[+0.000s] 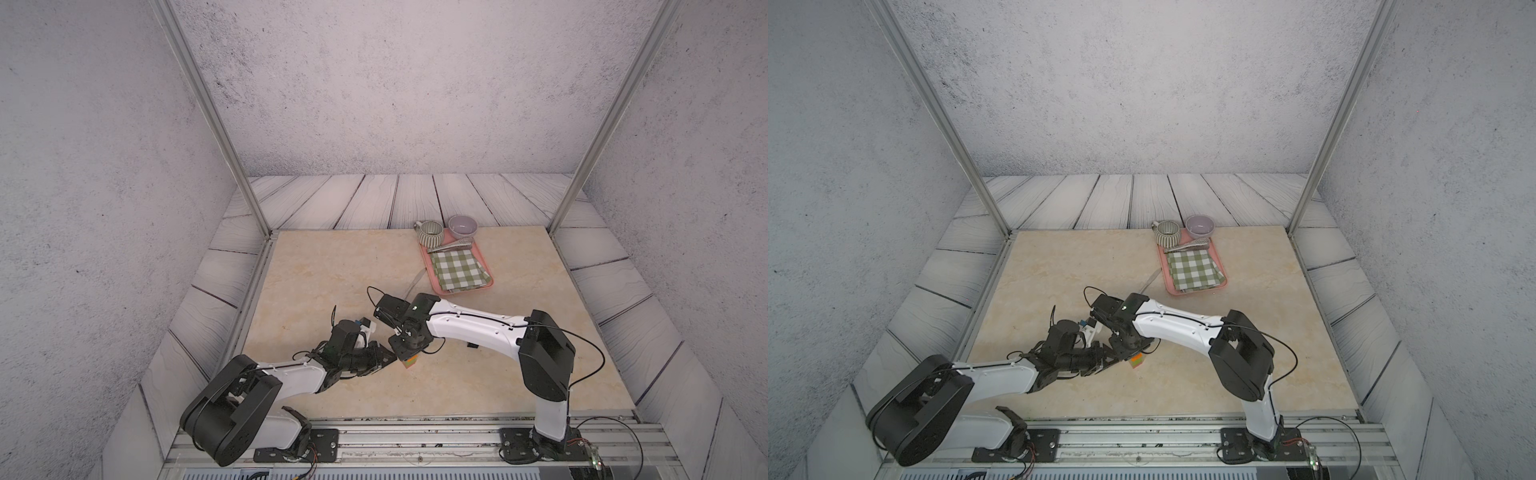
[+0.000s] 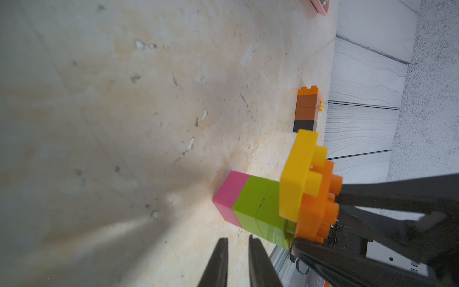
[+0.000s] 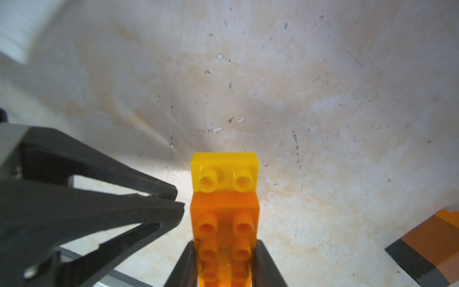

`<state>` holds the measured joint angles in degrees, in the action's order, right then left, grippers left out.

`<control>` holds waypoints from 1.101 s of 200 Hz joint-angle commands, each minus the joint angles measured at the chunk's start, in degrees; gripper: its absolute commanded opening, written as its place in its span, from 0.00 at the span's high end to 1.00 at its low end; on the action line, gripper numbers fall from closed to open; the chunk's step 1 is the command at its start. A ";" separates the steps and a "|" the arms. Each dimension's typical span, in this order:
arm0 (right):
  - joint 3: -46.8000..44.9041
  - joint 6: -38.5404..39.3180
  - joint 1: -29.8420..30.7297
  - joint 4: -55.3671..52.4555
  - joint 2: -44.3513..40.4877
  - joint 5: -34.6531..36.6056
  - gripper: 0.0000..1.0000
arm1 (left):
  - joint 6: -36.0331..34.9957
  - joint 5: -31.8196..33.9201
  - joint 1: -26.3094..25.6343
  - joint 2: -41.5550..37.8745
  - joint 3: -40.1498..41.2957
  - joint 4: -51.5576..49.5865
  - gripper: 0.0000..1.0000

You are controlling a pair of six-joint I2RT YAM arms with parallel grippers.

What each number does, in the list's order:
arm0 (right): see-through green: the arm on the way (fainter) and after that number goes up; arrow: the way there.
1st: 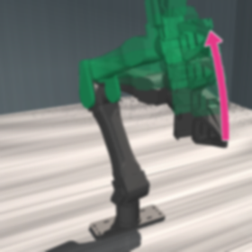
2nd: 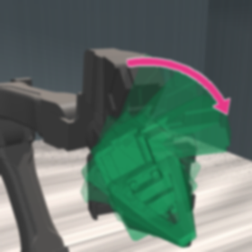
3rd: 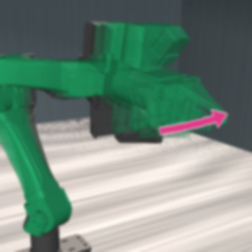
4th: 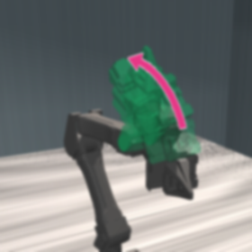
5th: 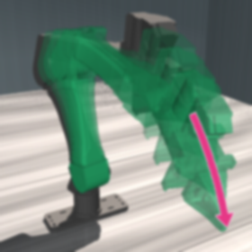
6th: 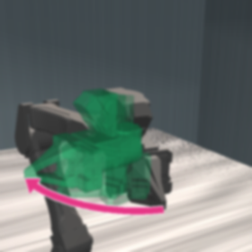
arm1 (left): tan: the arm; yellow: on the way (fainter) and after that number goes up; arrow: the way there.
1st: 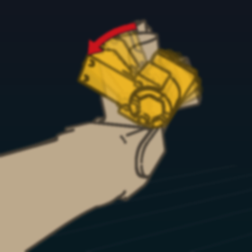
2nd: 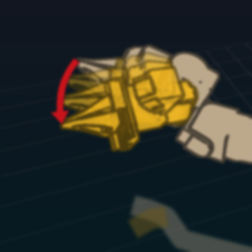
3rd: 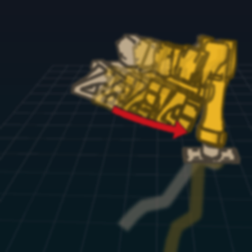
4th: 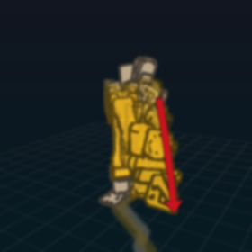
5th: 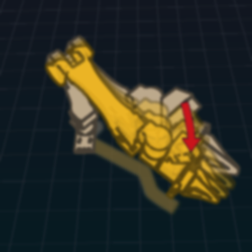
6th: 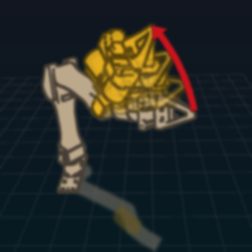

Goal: Assemble the letter r with lego
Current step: Assemble the lego brick with the lego brick, then place the lego brick at the center of the board.

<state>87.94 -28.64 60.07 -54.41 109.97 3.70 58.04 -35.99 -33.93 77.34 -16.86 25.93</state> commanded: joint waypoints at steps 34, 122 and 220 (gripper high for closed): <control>0.71 -0.97 -0.12 -1.04 3.21 0.80 1.00 | -0.80 0.30 -0.43 0.91 0.24 0.00 0.81; -6.77 -5.10 -0.03 2.64 2.12 2.36 1.00 | -0.82 0.58 -0.53 -0.07 0.43 -0.67 0.81; -23.09 -10.69 4.50 12.73 -1.51 7.42 1.00 | -0.81 2.65 -0.70 -3.94 0.83 -3.22 0.81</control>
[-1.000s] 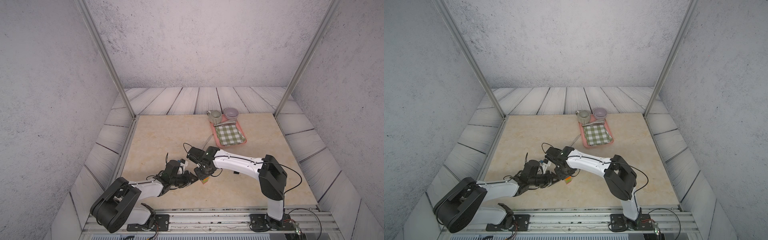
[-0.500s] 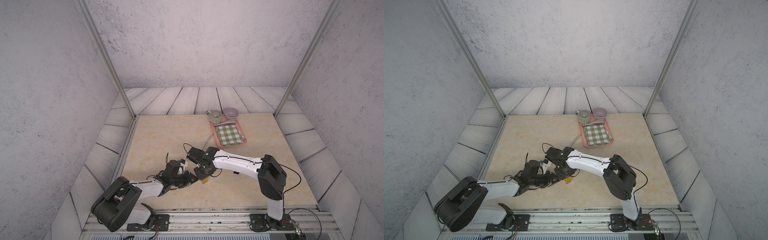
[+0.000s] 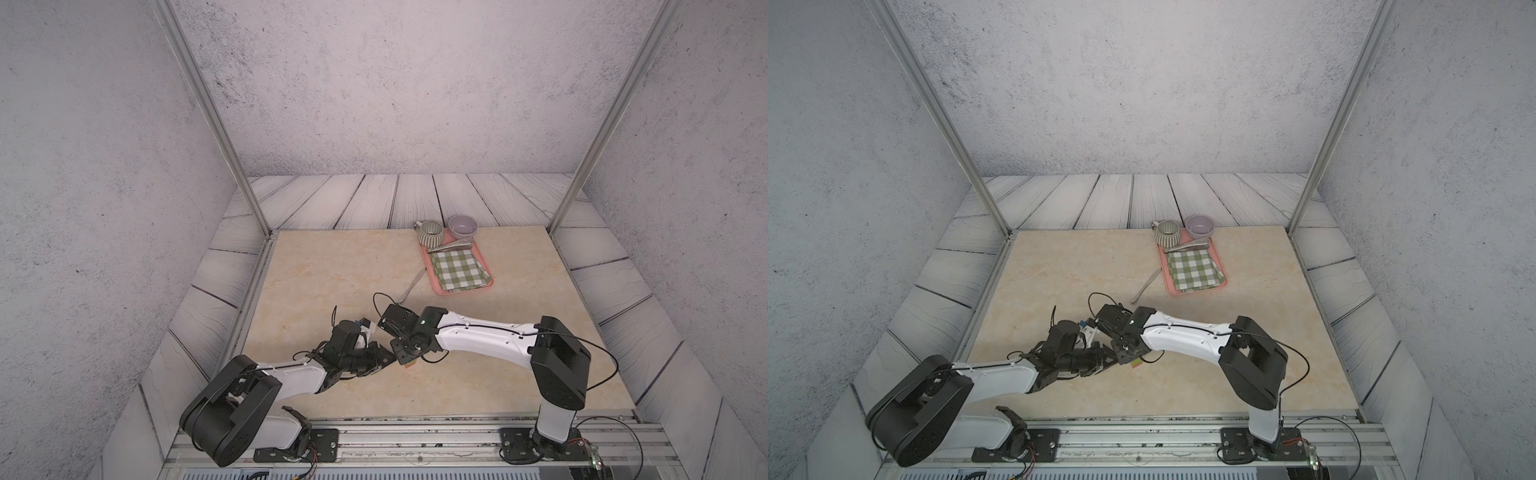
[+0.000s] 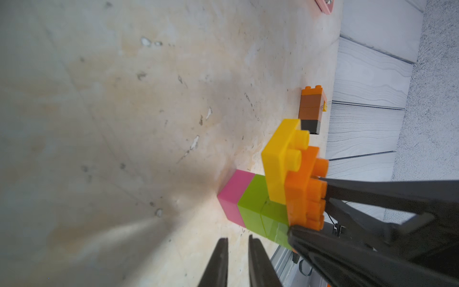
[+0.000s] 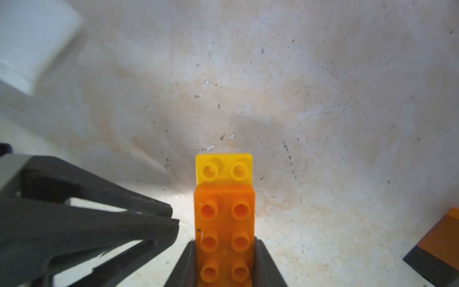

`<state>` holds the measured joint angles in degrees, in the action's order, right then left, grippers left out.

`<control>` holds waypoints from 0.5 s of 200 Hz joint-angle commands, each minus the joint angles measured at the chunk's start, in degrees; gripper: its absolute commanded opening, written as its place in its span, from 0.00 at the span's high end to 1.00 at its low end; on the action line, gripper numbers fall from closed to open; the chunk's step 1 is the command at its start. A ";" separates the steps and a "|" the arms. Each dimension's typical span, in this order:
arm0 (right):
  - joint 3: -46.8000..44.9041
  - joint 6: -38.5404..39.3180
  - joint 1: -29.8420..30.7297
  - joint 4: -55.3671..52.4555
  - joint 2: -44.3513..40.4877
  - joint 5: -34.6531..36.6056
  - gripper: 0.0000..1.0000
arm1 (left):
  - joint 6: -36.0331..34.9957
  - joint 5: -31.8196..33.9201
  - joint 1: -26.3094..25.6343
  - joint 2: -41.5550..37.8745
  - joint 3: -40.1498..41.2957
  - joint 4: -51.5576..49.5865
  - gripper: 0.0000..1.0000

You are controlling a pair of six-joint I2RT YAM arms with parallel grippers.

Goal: Assemble the letter r with lego
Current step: Place the lego brick at the center of the board.

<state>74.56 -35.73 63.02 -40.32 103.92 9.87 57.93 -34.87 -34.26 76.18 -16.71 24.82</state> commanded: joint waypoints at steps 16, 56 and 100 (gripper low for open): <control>-13.08 -5.28 2.20 1.44 3.24 2.44 1.00 | -1.06 2.27 -0.37 -4.42 0.41 -3.94 0.81; -14.69 -5.75 2.37 2.92 3.00 2.66 1.00 | -0.94 2.62 -0.41 -5.97 0.54 -4.98 0.81; -5.40 -4.75 -0.05 -6.14 -5.63 4.66 1.00 | -3.91 6.39 -0.19 -12.62 -2.58 -15.59 0.80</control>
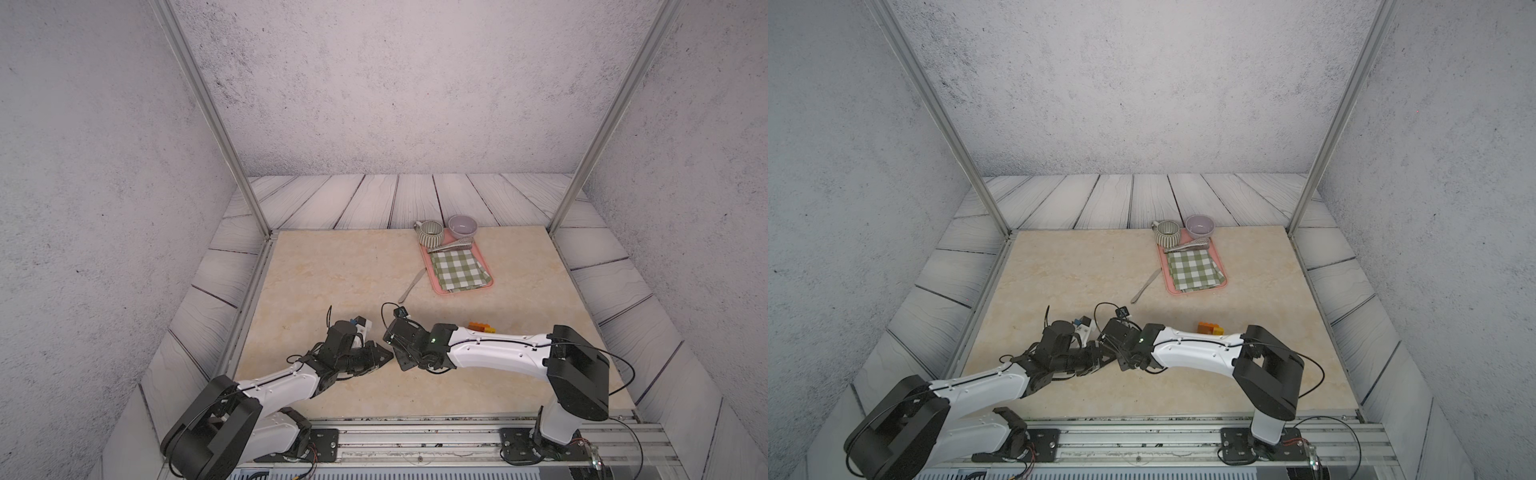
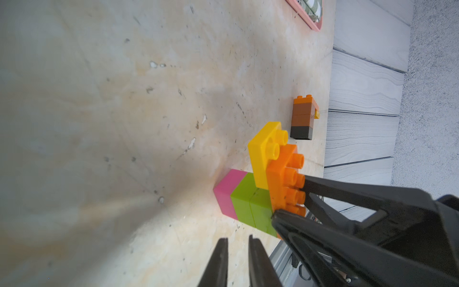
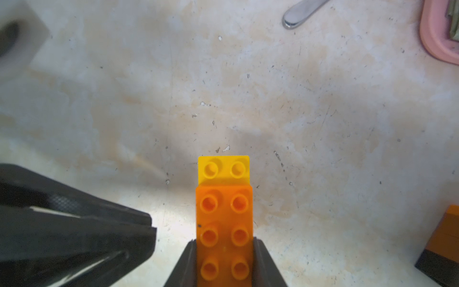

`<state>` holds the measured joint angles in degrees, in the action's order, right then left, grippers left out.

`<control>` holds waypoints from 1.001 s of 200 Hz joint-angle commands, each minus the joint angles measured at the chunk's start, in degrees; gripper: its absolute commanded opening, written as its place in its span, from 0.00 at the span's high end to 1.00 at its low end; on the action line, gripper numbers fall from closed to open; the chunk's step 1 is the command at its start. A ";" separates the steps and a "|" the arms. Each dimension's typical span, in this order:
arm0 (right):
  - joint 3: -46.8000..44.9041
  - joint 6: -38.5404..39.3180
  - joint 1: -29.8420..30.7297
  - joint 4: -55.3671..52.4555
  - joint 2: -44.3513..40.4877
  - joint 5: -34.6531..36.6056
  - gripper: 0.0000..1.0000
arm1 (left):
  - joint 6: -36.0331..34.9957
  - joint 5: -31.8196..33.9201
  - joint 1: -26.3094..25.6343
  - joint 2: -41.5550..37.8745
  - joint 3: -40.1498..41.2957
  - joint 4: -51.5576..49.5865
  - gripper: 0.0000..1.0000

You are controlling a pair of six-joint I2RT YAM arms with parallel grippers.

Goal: Assemble the letter r with lego
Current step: Place the lego brick at the center of the board.

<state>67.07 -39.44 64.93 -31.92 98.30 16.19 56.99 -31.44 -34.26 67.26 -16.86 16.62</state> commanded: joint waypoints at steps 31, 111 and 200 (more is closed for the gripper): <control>8.90 -4.46 -2.67 -25.50 -1.13 3.20 1.00 | -5.62 5.74 0.08 -7.18 -5.05 -13.23 0.79; 11.27 -6.87 -3.68 -34.09 7.46 12.37 0.93 | -7.49 2.44 0.42 -6.99 -6.78 -15.98 0.79; 11.48 -5.74 -3.58 -31.49 7.86 9.20 0.49 | -6.89 3.23 0.51 -8.19 -5.04 -15.86 0.79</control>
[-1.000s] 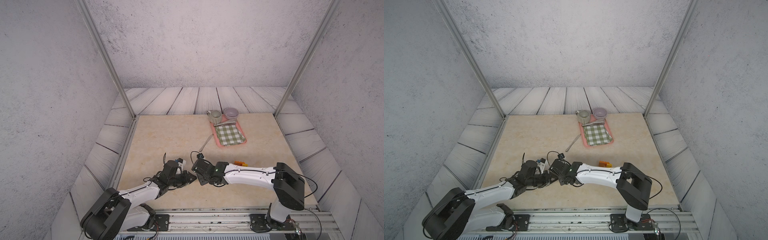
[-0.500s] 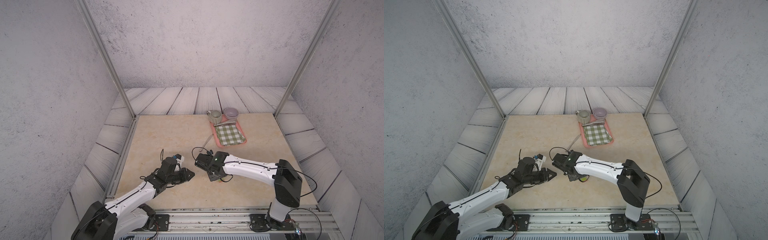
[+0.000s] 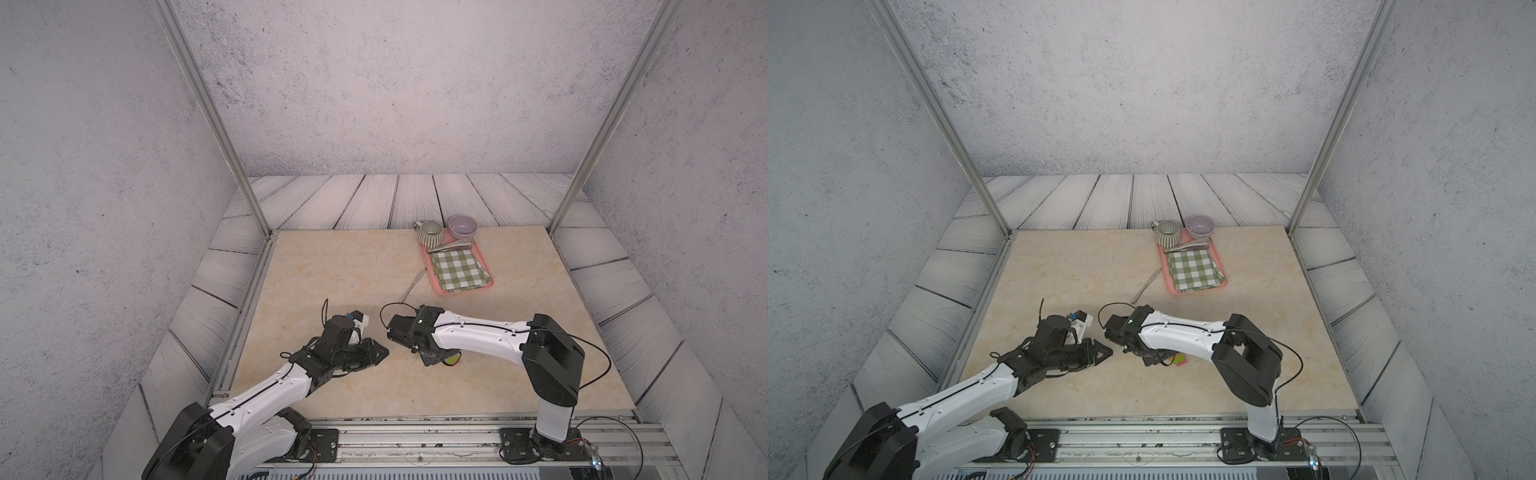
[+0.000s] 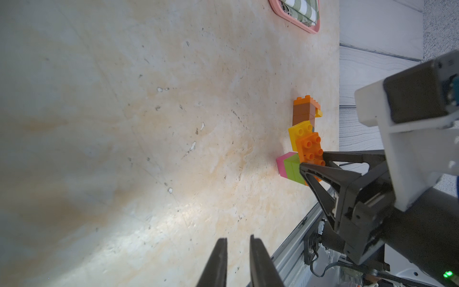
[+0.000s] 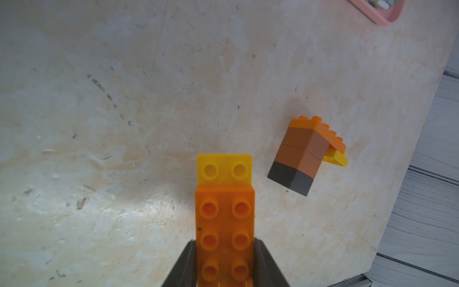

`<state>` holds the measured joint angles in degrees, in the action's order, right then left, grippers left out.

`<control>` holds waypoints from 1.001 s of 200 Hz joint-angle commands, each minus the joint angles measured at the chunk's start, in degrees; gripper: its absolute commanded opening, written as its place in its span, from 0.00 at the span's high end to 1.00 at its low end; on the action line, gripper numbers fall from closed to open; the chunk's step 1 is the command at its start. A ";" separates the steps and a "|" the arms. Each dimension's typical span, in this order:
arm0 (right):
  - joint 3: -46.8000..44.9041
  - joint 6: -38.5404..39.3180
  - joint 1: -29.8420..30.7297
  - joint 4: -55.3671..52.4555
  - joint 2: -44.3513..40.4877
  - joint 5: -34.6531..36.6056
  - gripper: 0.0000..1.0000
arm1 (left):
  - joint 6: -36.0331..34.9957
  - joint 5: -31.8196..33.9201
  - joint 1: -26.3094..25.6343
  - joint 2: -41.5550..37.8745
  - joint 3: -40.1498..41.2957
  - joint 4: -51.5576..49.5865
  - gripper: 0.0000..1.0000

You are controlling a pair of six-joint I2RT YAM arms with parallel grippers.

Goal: Assemble the letter r with lego
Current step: Place the lego brick at the center of the board, then adjust the lego brick at the center of the board.

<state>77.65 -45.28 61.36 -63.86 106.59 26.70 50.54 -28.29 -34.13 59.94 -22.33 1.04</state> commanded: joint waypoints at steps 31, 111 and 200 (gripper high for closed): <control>0.81 0.36 0.26 2.43 -2.00 -3.82 0.44 | -0.48 0.08 0.33 -0.80 0.47 -0.43 0.79; -10.94 3.61 -4.31 17.24 -18.11 -14.25 0.49 | -7.50 -0.80 -0.37 1.15 -3.13 -5.42 0.78; -21.11 14.97 -19.82 22.80 -16.25 -20.64 0.79 | -11.12 4.70 -14.61 11.99 -10.84 -5.34 0.78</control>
<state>56.66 -33.32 41.23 -41.93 88.16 7.03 40.14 -25.61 -48.49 71.77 -32.47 -4.16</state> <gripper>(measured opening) 0.207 0.220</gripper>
